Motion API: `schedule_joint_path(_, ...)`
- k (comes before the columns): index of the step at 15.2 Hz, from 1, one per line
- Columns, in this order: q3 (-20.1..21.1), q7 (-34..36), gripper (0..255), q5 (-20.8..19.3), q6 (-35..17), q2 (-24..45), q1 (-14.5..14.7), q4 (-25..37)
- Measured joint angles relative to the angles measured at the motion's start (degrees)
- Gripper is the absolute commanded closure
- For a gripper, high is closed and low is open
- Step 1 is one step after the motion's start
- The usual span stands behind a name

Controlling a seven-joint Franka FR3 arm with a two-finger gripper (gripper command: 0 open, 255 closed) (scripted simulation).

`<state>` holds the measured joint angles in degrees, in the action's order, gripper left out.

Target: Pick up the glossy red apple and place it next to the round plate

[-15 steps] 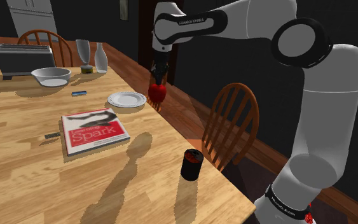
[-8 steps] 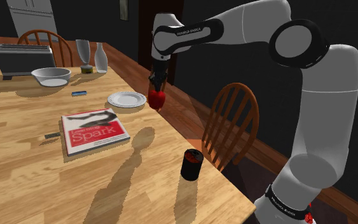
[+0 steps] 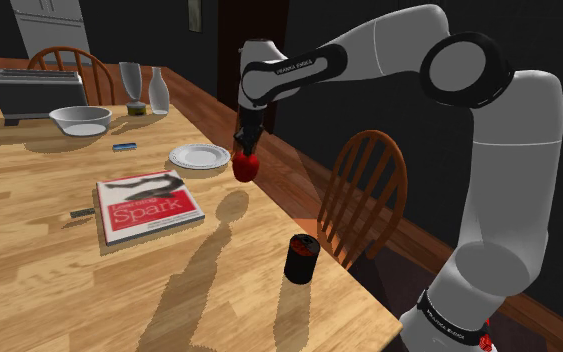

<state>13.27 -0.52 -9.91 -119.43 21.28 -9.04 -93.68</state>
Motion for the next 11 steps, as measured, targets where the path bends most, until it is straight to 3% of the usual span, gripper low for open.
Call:
schedule_joint_path(8,-0.14,0.26,255,-0.33,-1.70,0.90,0.05,-0.81)
schedule_joint_path(9,-0.14,0.26,0,-0.33,-1.71,0.91,0.05,-0.81)
schedule_joint_path(11,-0.14,0.26,0,-0.33,-1.71,0.90,0.05,-0.81)
